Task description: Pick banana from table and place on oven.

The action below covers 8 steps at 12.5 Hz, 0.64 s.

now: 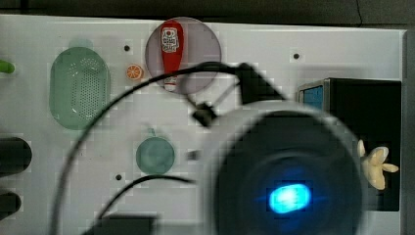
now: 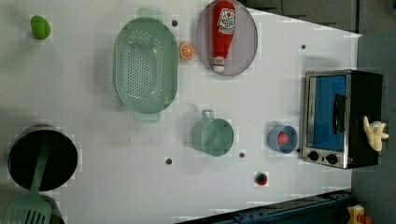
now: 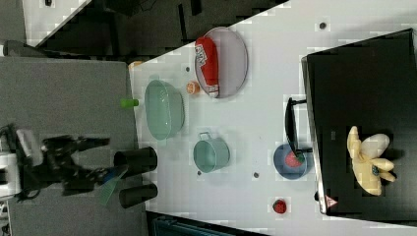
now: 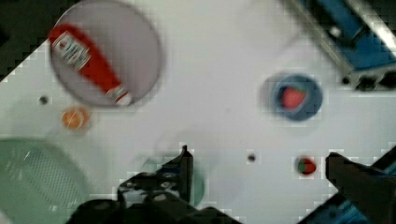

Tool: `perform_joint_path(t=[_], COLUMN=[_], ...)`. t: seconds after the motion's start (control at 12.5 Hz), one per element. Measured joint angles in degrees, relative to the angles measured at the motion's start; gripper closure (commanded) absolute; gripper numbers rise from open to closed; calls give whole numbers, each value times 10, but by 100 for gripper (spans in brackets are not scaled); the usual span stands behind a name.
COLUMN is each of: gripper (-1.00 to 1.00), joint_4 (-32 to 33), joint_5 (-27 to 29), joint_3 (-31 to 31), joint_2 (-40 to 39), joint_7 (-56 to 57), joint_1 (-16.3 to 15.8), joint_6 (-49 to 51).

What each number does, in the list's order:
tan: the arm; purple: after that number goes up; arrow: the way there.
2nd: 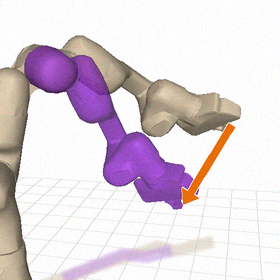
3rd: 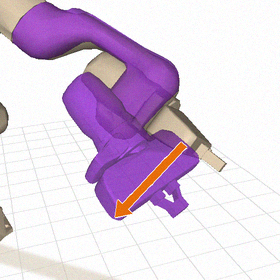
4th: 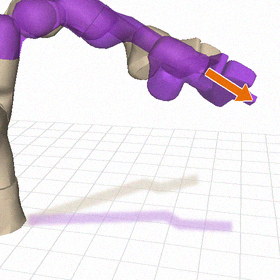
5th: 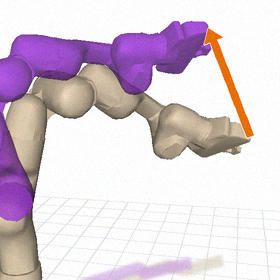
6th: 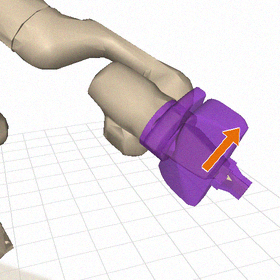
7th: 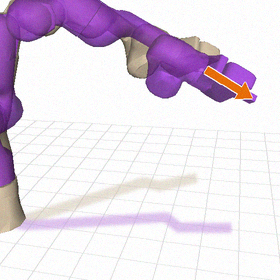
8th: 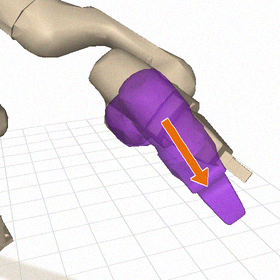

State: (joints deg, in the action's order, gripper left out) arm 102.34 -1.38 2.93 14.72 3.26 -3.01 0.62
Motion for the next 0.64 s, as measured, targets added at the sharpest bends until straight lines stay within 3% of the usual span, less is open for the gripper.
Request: perform_joint_path(t=[0.32,0.64], gripper=[-100,-100], joint_4=[27,39], joint_5=[-10,-23], joint_3=[-38,-15], joint_2=[31,7], joint_7=[-44,-73], joint_1=[-8,1], joint_6=[18,6])
